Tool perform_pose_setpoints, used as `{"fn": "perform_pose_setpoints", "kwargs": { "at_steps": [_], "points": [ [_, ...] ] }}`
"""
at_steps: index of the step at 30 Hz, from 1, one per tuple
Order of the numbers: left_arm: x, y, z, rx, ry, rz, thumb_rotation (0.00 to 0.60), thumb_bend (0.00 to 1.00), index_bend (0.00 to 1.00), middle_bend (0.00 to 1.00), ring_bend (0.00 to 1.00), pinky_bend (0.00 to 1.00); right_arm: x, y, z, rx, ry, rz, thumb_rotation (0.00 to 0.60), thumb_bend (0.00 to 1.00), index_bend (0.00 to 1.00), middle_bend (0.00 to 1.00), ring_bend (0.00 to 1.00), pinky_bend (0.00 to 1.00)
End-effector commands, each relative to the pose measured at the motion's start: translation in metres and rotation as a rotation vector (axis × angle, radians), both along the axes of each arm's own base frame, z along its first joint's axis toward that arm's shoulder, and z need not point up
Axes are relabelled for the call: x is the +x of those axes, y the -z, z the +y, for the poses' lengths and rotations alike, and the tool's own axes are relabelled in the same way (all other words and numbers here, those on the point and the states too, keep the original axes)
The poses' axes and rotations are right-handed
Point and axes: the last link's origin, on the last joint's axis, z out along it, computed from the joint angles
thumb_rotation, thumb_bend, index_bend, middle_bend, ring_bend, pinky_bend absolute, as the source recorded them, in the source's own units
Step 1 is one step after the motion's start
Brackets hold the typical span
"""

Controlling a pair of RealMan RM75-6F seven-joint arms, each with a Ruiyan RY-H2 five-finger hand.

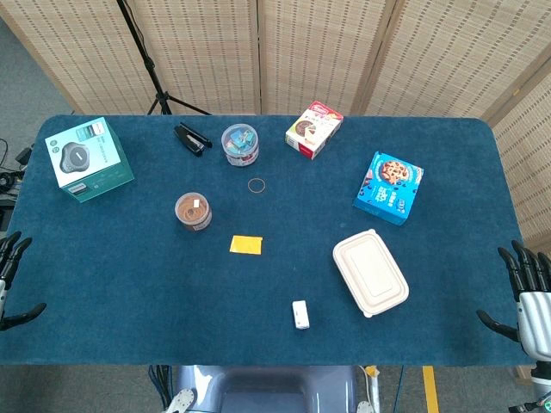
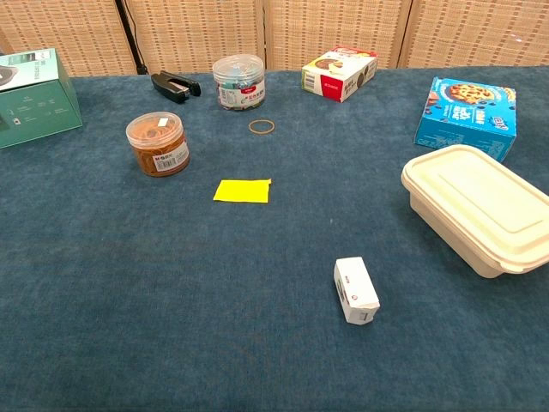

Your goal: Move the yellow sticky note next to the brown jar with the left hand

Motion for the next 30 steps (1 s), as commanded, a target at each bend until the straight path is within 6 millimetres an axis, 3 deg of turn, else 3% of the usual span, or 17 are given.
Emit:
{"fn": "perform_pose_setpoints", "kwargs": {
  "at_steps": [1,12,20,30],
  "points": [
    [-0.001,0.0,0.001,-0.005,-0.002,0.001,0.6,0.0,0.0,0.0,0.0,0.0,0.0,-0.001,-0.001,-0.001,0.002,-0.002,0.6,0.0,0.0,0.0,0.0,0.0],
    [0.01,0.017,0.01,-0.05,0.083,-0.006,0.6,0.0,0.0,0.0,0.0,0.0,0.0,-0.001,-0.001,0.009,0.004,-0.015,0.6,0.0,0.0,0.0,0.0,0.0],
    [0.052,0.062,0.055,-0.165,0.295,-0.006,0.6,0.0,0.0,0.0,0.0,0.0,-0.005,-0.001,-0.004,0.024,0.026,-0.035,0.6,0.0,0.0,0.0,0.0,0.0],
    [0.103,0.125,0.111,-0.234,0.425,0.016,0.6,0.0,0.08,0.0,0.0,0.0,-0.011,-0.005,-0.009,0.023,0.05,-0.06,0.6,0.0,0.0,0.0,0.0,0.0]
  ]
}}
